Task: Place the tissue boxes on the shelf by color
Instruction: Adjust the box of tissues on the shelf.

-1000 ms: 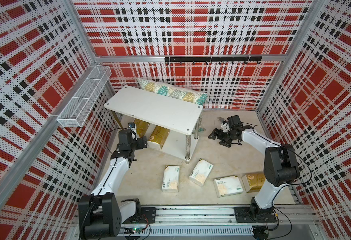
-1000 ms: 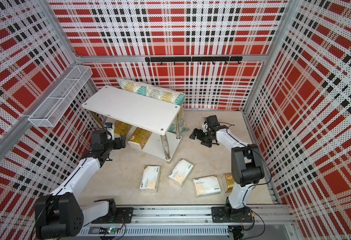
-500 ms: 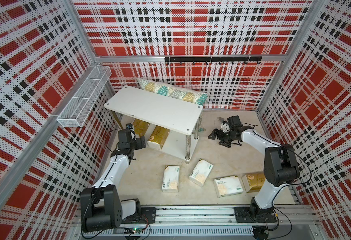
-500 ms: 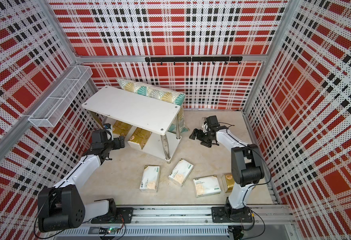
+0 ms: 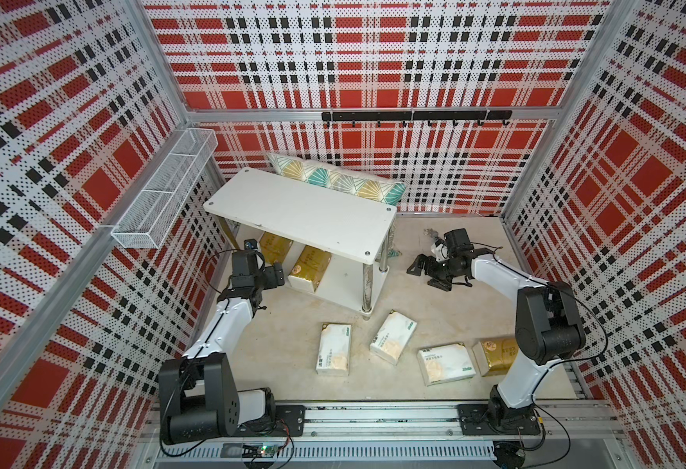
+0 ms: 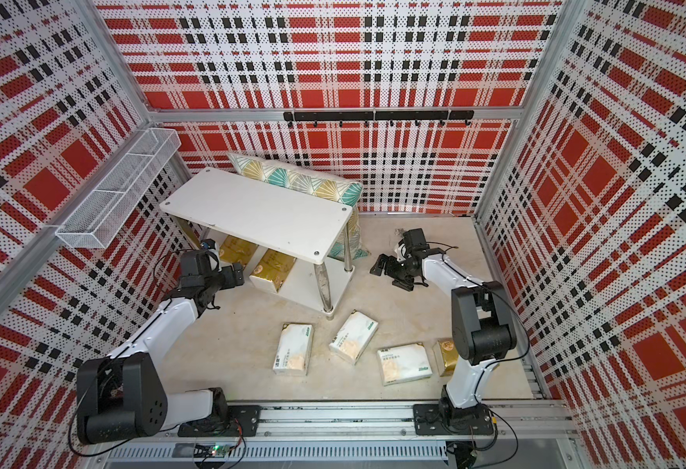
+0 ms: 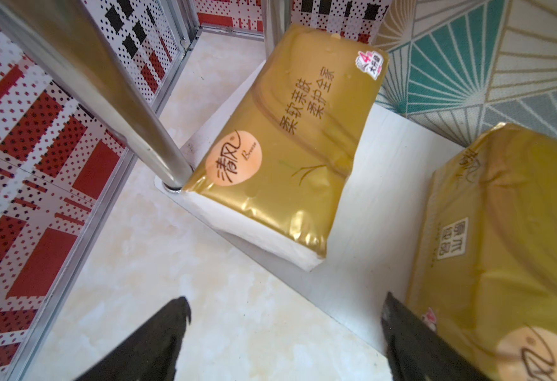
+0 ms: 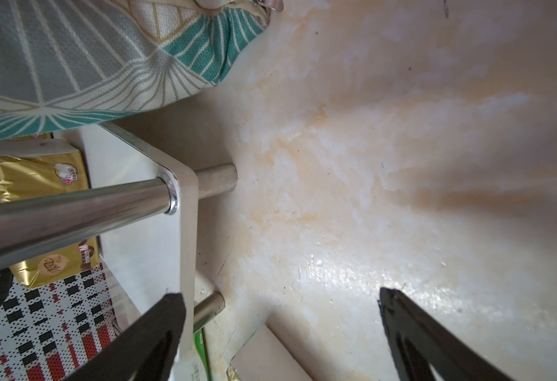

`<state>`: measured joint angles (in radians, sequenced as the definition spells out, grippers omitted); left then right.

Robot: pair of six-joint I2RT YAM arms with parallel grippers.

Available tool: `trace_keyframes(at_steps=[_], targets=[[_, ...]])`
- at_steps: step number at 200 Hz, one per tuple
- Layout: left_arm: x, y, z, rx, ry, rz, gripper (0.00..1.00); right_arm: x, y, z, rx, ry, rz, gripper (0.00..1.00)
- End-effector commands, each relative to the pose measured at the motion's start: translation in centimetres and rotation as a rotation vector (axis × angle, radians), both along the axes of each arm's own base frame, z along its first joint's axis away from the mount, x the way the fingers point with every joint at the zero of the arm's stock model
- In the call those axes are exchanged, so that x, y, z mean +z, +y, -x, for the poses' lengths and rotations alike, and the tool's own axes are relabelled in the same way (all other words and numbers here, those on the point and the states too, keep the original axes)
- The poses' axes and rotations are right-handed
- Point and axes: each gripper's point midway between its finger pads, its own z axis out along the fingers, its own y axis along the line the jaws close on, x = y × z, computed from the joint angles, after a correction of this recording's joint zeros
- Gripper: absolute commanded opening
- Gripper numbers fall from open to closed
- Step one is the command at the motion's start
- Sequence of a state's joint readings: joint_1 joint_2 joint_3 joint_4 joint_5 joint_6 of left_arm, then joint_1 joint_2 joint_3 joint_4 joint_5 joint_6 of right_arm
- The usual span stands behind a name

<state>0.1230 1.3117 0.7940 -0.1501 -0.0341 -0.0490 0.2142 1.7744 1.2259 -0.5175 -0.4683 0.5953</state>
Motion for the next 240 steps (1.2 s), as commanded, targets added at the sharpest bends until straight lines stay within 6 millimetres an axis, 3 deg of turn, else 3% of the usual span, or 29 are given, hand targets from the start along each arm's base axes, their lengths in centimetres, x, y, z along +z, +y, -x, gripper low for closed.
trace_keyframes(at_steps=[1,240], targets=[[1.2,0.9,-0.7,0.032,-0.032,-0.020,0.94,0.8,0.6,-0.2,0.013,-0.027,-0.010,1.00],[-0.1,2.6,-1.5,0.111,-0.027,-0.038,0.94,0.7,0.4,0.1,0.009,-0.030,-0.010,1.00]])
